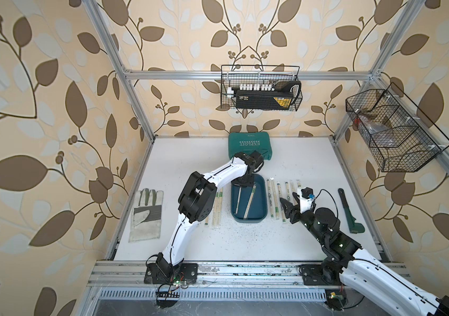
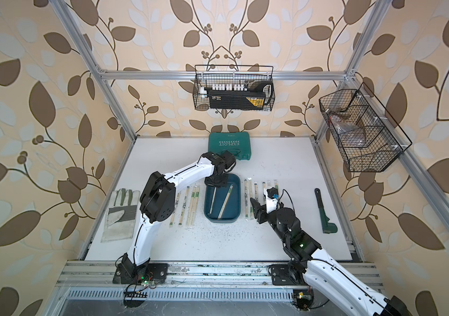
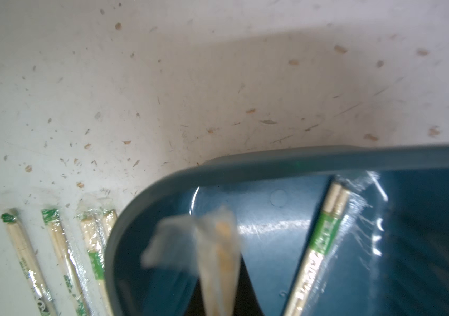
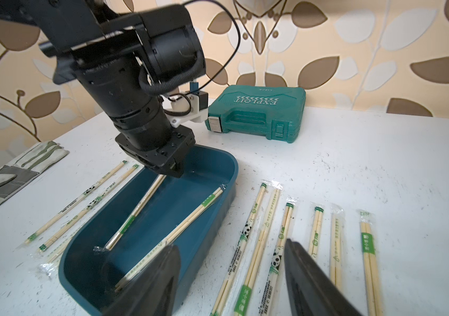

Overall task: Take the paired disposable chopsticks out of the storage box
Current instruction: Pick up the paired disposable chopsticks from the storage box, then place the paired disposable chopsticks at the center of the board.

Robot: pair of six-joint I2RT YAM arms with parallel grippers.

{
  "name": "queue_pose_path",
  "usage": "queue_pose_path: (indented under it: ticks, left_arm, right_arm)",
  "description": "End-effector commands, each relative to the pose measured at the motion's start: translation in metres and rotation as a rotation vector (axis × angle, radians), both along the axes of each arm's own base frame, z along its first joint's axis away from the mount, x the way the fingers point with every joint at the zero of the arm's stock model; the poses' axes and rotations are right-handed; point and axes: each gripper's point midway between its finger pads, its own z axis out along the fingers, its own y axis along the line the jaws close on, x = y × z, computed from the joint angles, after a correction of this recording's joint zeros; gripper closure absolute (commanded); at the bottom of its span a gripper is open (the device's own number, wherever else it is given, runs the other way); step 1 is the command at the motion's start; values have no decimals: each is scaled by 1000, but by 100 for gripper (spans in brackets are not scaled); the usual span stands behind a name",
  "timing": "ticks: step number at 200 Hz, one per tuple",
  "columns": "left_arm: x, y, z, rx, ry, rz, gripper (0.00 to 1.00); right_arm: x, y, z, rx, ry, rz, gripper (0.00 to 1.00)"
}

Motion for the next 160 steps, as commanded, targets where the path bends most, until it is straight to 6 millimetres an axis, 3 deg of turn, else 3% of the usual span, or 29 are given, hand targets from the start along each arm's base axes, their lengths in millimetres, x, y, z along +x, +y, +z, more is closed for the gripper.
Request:
queue_pose_path:
  ticks: [1, 44, 78, 104, 146, 160]
  left_arm:
    - [0, 0, 86, -98, -77, -46, 100]
    - [-5, 24, 157, -56, -159, -76, 100]
    - [-13, 65, 180, -2, -147, -52, 100]
    - [-18, 108, 162, 82, -95, -14, 100]
    - [-25, 190, 86, 113, 20, 121, 100]
    - [-19, 210, 64, 124, 5, 142, 100]
  right_arm:
    - [-1, 2, -1, 0, -7, 11, 37]
    - [-2, 2, 1, 2, -11, 12, 37]
    - [-2, 2, 0, 2, -11, 13, 37]
    - [-2, 1, 1, 3, -13, 11, 37]
    - [-3, 2, 2, 13, -14, 18, 37]
    - [-3, 3, 2, 16, -14, 23, 37]
